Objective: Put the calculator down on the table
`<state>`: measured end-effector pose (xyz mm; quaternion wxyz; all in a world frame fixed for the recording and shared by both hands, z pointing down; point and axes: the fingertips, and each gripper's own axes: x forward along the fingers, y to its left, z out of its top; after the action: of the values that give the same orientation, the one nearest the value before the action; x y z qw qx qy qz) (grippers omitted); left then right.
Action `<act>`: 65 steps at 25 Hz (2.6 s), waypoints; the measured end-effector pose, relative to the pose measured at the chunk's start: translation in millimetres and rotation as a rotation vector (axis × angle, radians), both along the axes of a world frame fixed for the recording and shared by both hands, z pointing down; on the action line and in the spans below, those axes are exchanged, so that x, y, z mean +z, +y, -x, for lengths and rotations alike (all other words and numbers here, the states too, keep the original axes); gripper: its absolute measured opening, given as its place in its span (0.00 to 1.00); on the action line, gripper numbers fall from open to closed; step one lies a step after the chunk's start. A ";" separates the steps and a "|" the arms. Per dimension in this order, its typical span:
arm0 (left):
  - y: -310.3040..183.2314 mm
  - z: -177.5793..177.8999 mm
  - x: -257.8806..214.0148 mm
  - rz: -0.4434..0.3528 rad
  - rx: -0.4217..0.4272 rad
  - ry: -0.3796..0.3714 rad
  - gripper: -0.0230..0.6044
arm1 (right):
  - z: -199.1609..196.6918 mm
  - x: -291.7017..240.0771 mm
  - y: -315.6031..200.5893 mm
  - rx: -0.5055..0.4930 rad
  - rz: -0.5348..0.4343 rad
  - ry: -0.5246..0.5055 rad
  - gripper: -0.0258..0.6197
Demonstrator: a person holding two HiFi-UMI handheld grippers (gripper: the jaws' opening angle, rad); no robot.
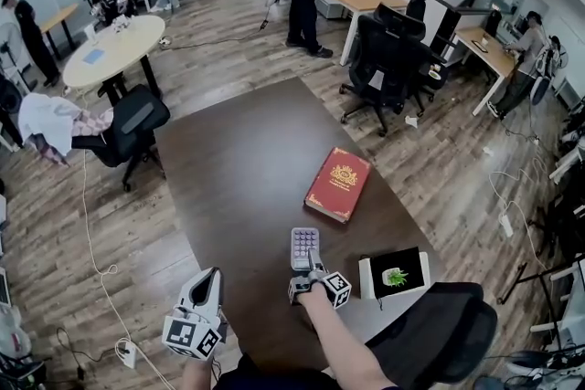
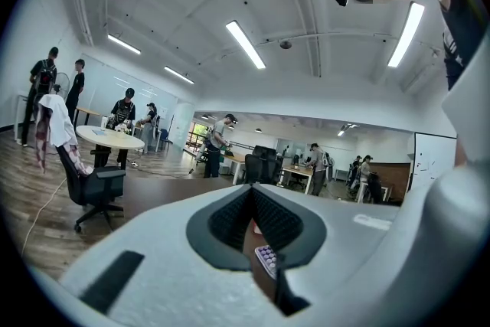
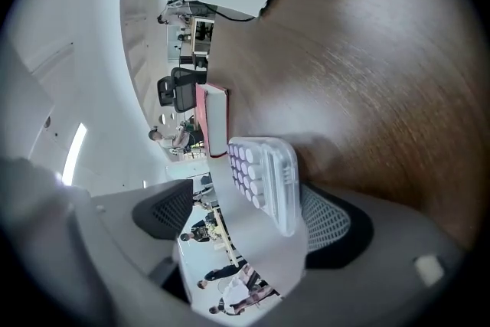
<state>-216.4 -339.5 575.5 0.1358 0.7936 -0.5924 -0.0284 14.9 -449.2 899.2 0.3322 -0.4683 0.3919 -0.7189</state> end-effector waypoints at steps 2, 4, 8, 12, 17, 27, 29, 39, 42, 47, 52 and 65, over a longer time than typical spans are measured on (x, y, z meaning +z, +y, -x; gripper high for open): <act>0.9 -0.1 -1.3 -0.003 -0.002 0.003 0.03 | -2.7 0.9 5.4 0.003 0.006 0.004 0.72; 1.5 -0.3 -1.2 -0.002 -0.003 0.009 0.03 | -5.9 2.6 9.0 0.005 0.007 0.003 0.73; 1.6 -0.5 -1.3 0.002 -0.009 0.014 0.03 | -10.3 -2.3 12.8 0.005 0.007 -0.002 0.74; 2.9 -3.0 -8.0 -0.014 -0.001 0.013 0.03 | -11.0 -18.6 14.0 0.002 -0.027 -0.007 0.76; 5.9 -3.8 -12.6 -0.025 0.003 0.014 0.03 | -8.8 -53.7 14.0 -0.008 -0.111 -0.032 0.75; 12.9 -11.0 -27.8 -0.064 0.013 0.017 0.03 | -33.7 -168.9 10.1 -0.011 -0.358 -0.027 0.75; 13.1 -13.0 -29.6 -0.065 0.016 0.013 0.03 | -42.2 -191.5 12.7 -0.008 -0.412 -0.013 0.75; 16.6 -18.7 -37.9 -0.087 0.018 -0.010 0.03 | -88.3 -270.1 34.3 0.054 -0.585 0.005 0.75; 17.0 -18.4 -39.6 -0.092 0.012 -0.024 0.03 | -97.5 -283.9 39.8 0.060 -0.617 0.051 0.74; 17.7 -21.0 -43.1 -0.102 0.008 -0.050 0.03 | -107.8 -313.4 49.2 0.040 -0.711 0.179 0.72; 22.4 -35.5 -47.4 -0.116 0.047 -0.084 0.03 | -107.7 -345.5 56.5 -0.071 -0.830 0.464 0.71; 23.7 -51.8 -44.9 -0.120 0.086 -0.107 0.03 | -91.8 -365.3 72.5 -0.376 -0.892 1.334 0.69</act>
<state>-164.6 -315.8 530.6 0.0574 0.8255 -0.5612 -0.0155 106.7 -376.7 533.9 0.0584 -0.5475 0.8275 -0.1102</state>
